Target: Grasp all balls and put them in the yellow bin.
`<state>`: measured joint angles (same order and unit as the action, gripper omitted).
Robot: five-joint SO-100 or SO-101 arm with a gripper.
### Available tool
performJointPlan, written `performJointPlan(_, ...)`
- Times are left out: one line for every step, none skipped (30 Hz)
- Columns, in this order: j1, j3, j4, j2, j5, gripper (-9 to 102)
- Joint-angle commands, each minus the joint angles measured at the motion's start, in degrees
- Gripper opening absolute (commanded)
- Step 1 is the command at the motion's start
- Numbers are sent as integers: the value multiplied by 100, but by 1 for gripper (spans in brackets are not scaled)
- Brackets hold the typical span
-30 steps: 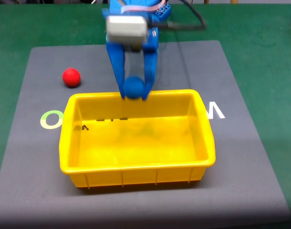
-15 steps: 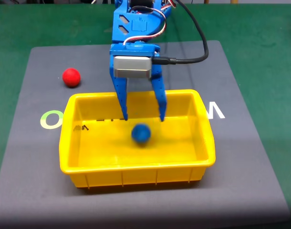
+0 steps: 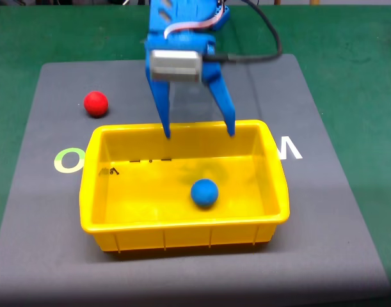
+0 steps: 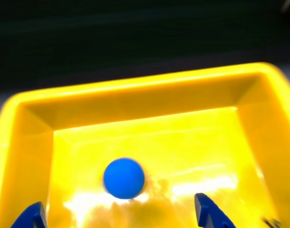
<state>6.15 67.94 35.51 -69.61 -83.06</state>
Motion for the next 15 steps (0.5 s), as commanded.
performJointPlan(316, 185, 615, -1099, -114, 36)
performJointPlan(404, 352, 703, -1310, -149, 36)
performJointPlan(501, 501, 817, -1512, -202, 36)
performJointPlan(606, 642, 932, -1714, -255, 36)
performJointPlan(712, 800, 1046, -1907, -325, 36)
performJointPlan(817, 1002, 1107, -2118, -422, 36)
performJointPlan(949, 1239, 1116, -2320, -519, 36)
performJointPlan(1072, 1477, 1116, -2522, -606, 36)
performJointPlan(1195, 1723, 1116, -2725, -712, 36)
performJointPlan(1310, 1986, 1116, -2936, -800, 36)
performJointPlan(1415, 2232, 1116, -3155, -861, 36)
performJointPlan(1521, 2470, 1116, -3357, -923, 36)
performJointPlan(1617, 2698, 1116, -3560, -976, 36)
performJointPlan(1705, 2918, 1116, -3753, -1002, 36)
performJointPlan(1811, 3129, 1116, -3938, -1037, 36)
